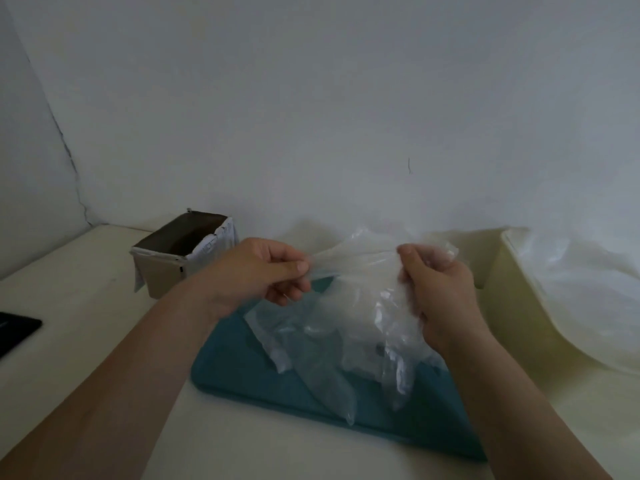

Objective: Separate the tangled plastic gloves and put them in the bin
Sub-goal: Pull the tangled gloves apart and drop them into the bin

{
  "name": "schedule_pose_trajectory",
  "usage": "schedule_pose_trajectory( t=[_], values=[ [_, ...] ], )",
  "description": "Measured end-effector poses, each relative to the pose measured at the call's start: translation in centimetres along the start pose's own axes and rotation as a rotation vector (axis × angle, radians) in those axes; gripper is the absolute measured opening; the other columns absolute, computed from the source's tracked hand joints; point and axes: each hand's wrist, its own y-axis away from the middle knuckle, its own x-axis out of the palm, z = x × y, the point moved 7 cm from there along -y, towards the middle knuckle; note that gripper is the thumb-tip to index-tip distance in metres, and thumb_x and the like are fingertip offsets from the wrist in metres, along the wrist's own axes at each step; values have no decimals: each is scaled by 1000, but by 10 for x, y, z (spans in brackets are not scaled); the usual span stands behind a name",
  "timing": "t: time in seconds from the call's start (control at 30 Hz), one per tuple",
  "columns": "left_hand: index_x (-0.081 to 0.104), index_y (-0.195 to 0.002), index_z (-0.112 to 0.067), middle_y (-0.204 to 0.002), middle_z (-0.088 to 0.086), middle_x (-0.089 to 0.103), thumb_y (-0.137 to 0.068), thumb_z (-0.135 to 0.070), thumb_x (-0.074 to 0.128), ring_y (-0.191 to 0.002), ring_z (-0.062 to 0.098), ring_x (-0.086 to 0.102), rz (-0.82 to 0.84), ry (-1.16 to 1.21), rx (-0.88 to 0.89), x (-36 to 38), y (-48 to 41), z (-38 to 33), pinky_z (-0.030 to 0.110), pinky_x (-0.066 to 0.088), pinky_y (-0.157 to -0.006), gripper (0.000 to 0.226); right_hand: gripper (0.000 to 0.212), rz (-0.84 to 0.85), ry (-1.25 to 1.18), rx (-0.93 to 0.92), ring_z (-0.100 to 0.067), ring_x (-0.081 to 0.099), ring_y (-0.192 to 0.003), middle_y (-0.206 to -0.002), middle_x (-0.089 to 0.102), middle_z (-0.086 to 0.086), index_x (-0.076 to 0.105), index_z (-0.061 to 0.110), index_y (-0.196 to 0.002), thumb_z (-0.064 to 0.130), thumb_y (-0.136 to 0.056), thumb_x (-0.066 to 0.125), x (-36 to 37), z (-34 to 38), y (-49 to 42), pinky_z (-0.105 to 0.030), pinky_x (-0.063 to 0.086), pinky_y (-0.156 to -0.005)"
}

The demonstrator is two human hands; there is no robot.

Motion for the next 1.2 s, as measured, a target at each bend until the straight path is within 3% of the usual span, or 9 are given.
schedule_pose_trajectory(
  t=[0.17,0.33,0.43,0.6,0.7,0.77,0.83,1.0,1.2],
  values=[
    [75,-86,-17,-80,0,76,-97,-21,68,-80,18,73,-261,-712,-38,-42,-11,18,37,60,-79,14,25,13,99,-21,-12,40,-43,-58,59,0,73,14,-81,32,-98,70,1,-1,-1,-23,31,-40],
    [61,-109,-18,-100,-2,63,-89,-55,73,-92,17,61,-115,-1058,-182,-22,-13,37,33,51,-75,44,28,449,146,22,-14,38,-50,-59,55,-5,80,19,-99,43,-87,72,26,2,13,-25,28,-45],
    [68,-113,-14,-107,4,69,-88,-44,80,-98,23,67,-92,-966,-176,-17,-14,40,41,58,-89,40,29,635,113,25,-15,38,-50,-58,50,-8,80,17,-101,38,-86,68,31,3,19,-27,30,-49],
    [71,-85,-18,-88,-1,72,-86,-28,80,-87,20,71,-54,-871,-109,-19,-12,31,36,58,-77,13,25,771,114,17,-17,48,-57,-73,69,-8,81,15,-96,35,-87,69,35,7,28,-23,41,-51],
    [70,-85,-16,-82,-3,69,-86,-23,83,-76,11,63,-98,-614,3,-25,-2,2,28,51,-72,15,25,762,182,-45,-14,70,-102,-115,75,2,83,19,-100,35,-86,70,39,10,29,-34,56,-81],
    [71,-90,-13,-84,3,74,-88,-18,84,-79,12,68,-19,-355,79,-17,10,-21,30,55,-78,14,23,728,311,-170,-3,52,-136,-145,58,19,83,24,-100,38,-85,72,44,17,33,-36,47,-107],
    [71,-100,-6,-93,10,79,-91,-10,80,-86,17,74,114,-150,125,-4,24,-39,31,59,-81,13,16,718,457,-328,5,39,-144,-149,48,30,83,32,-97,38,-87,72,52,26,40,-31,36,-114],
    [76,-104,-10,-99,15,80,-81,-16,80,-87,21,75,140,1,229,13,45,-62,31,62,-80,24,9,628,507,-524,-5,70,-99,-105,76,11,83,25,-93,21,-92,74,60,53,59,-20,50,-89],
    [74,-114,-2,-107,16,76,-79,-26,80,-88,26,72,-12,371,181,23,50,-64,36,63,-81,42,15,354,226,-403,-25,70,-65,-72,74,-11,79,8,-85,10,-96,70,29,78,54,-33,57,-73]
  ],
)
